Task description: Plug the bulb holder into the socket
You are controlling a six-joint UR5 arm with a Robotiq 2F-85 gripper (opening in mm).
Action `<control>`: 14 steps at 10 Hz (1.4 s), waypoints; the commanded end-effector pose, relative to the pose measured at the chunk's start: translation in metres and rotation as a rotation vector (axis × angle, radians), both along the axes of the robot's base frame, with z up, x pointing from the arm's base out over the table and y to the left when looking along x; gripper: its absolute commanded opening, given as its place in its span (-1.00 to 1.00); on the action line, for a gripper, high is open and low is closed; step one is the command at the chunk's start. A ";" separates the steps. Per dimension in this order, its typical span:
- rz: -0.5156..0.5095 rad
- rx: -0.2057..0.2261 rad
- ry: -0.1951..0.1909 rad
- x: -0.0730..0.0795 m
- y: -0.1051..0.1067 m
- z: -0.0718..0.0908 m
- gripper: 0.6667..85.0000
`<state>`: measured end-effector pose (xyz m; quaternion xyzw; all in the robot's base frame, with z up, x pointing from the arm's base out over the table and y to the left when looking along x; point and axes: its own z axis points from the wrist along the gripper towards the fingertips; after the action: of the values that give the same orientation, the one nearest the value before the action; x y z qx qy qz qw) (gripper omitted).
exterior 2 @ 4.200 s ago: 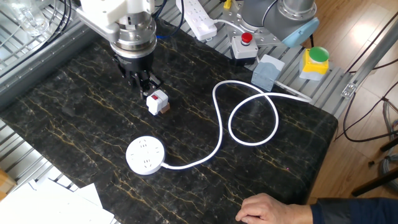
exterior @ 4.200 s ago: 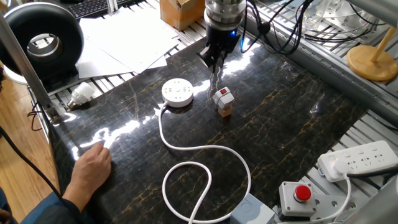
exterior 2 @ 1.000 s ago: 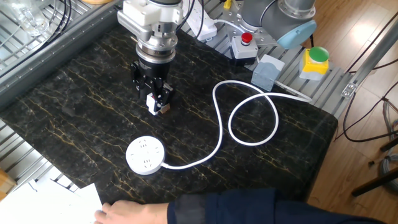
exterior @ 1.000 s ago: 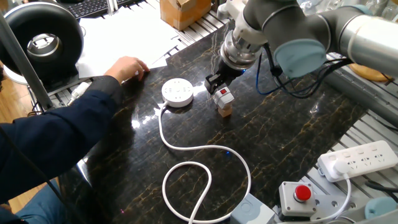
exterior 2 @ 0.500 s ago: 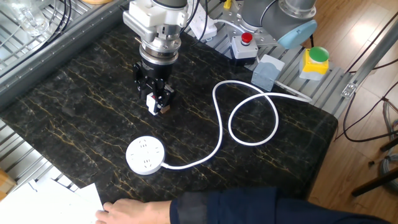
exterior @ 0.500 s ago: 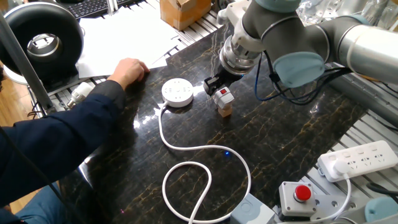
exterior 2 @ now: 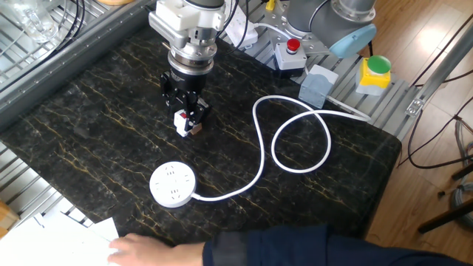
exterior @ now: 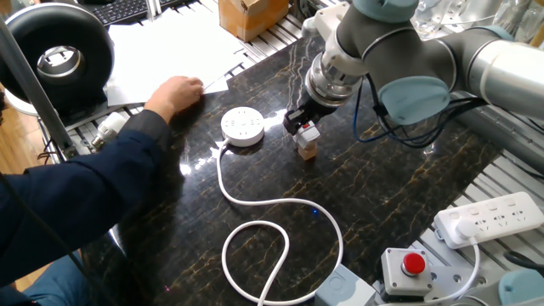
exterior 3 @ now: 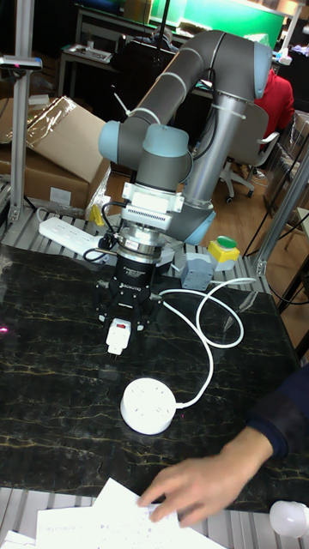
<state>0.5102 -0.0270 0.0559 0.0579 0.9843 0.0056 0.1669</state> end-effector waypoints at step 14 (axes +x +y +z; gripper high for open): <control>0.010 0.004 -0.007 -0.003 0.002 -0.006 0.13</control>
<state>0.5047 -0.0254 0.0493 0.0497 0.9849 0.0043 0.1657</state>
